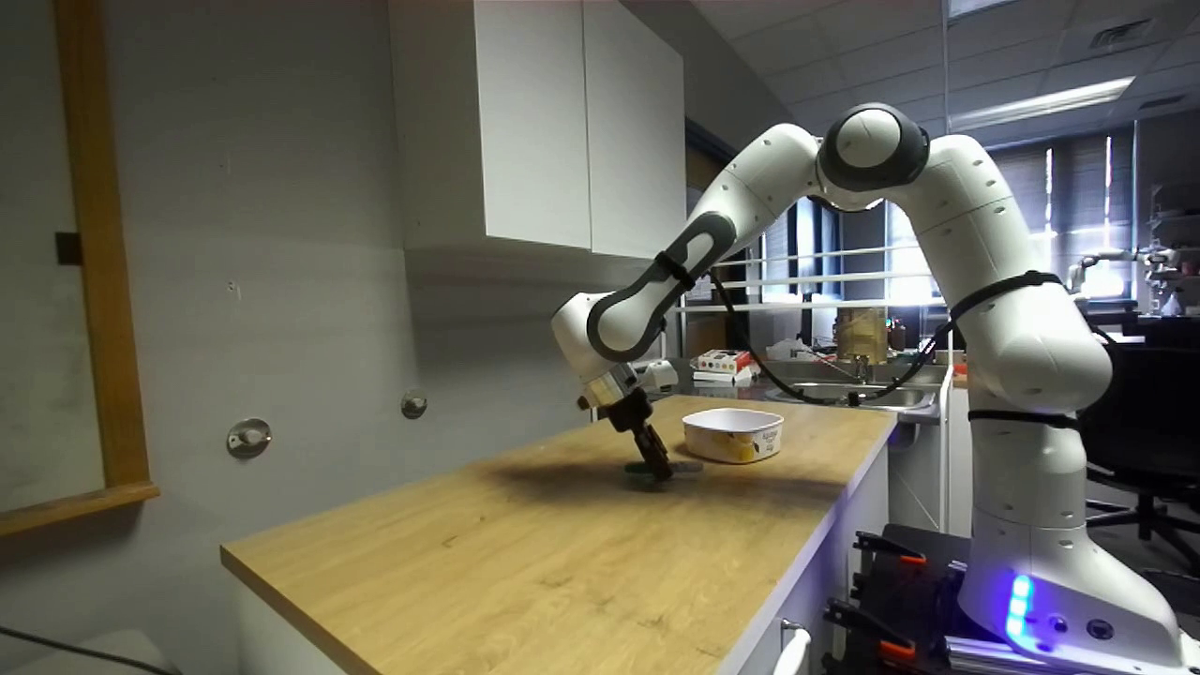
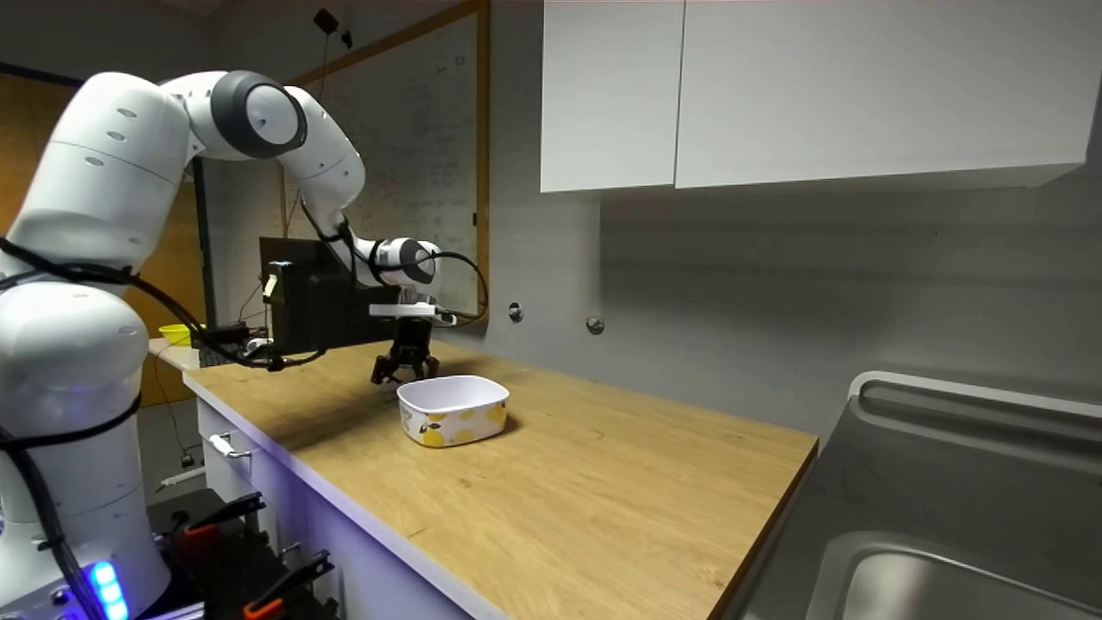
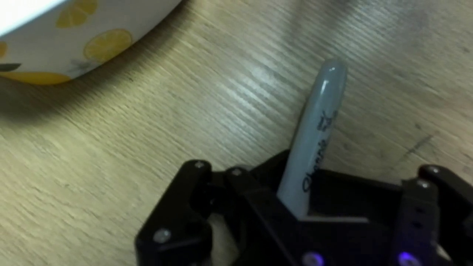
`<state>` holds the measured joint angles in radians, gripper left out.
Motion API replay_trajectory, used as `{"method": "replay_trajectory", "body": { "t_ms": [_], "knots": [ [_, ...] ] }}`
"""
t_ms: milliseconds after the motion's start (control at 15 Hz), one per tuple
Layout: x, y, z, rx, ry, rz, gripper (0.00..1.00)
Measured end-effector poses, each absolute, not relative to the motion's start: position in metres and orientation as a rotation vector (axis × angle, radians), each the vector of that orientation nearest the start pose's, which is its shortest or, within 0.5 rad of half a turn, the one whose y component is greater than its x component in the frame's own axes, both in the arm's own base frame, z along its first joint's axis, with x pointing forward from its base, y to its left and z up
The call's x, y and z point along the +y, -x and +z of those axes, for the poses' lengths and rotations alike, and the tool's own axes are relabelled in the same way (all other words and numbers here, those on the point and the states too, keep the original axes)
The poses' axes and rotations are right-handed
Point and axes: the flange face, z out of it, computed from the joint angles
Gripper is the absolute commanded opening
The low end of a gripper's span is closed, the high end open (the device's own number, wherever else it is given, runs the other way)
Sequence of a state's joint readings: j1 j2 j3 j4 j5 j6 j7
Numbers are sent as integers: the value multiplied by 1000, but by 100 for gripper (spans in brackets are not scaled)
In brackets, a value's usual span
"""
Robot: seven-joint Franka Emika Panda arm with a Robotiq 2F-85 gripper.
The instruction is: Pick the marker on the counter and put it in the bowl
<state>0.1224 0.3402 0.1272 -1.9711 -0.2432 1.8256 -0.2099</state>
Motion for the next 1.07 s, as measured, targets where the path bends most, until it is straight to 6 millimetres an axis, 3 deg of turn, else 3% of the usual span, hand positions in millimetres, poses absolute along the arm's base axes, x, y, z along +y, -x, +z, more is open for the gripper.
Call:
{"method": "replay_trajectory", "body": {
  "t_ms": [267, 667, 867, 1067],
  "knots": [
    [116, -538, 287, -919, 3108, 743, 8],
    [100, -526, 357, -823, 3155, 527, 6],
    [66, -514, 391, -719, 3193, 419, 7],
    [15, -500, 410, -573, 3225, 355, 7]
  ]
}}
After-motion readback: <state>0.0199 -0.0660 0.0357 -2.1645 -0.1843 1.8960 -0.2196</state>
